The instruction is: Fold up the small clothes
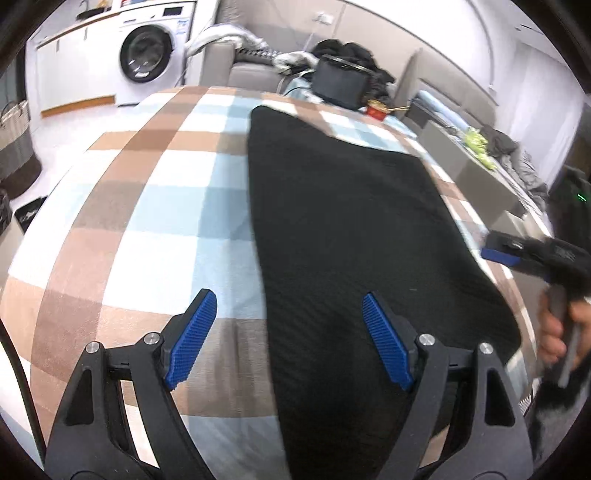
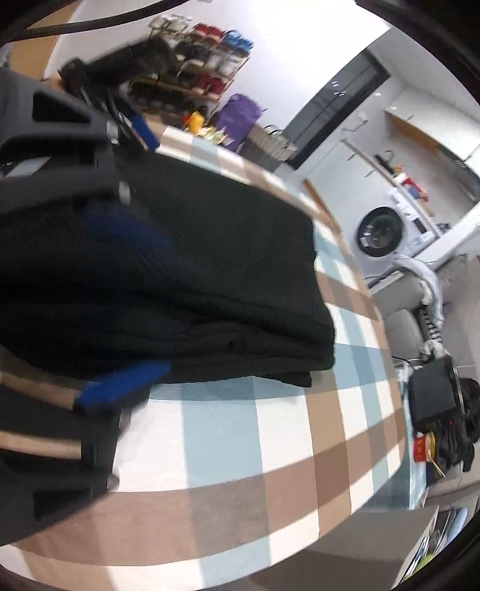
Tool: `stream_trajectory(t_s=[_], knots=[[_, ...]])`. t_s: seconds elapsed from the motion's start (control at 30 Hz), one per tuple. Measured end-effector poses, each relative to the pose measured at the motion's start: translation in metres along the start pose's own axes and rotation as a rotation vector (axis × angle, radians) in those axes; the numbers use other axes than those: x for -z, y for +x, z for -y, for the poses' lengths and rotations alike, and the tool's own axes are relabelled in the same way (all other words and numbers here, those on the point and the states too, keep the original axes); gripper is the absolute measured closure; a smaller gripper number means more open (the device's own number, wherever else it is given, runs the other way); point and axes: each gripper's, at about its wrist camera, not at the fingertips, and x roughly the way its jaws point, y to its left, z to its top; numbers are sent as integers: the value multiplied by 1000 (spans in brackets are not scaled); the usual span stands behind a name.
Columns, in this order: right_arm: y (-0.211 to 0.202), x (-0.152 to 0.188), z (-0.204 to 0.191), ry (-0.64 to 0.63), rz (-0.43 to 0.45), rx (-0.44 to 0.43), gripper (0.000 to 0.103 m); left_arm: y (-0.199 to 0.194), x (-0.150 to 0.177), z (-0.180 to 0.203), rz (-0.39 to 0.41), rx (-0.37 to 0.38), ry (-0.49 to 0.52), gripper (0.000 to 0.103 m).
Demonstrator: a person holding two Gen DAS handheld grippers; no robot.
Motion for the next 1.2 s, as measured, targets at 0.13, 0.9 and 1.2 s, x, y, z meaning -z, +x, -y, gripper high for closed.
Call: stream_trajectory(t_s=[0.13,0.9,1.2], knots=[[3,19,-6,-30,-51,17,33,13,-2,-6,-42,27,-24,25],[46,17,-29,-102,-36,66,69,58,-58,12,-49,-83,90,74],[69,-15,-33,-61,7,118,69,88,-94,-2,-51,-101,78,74]])
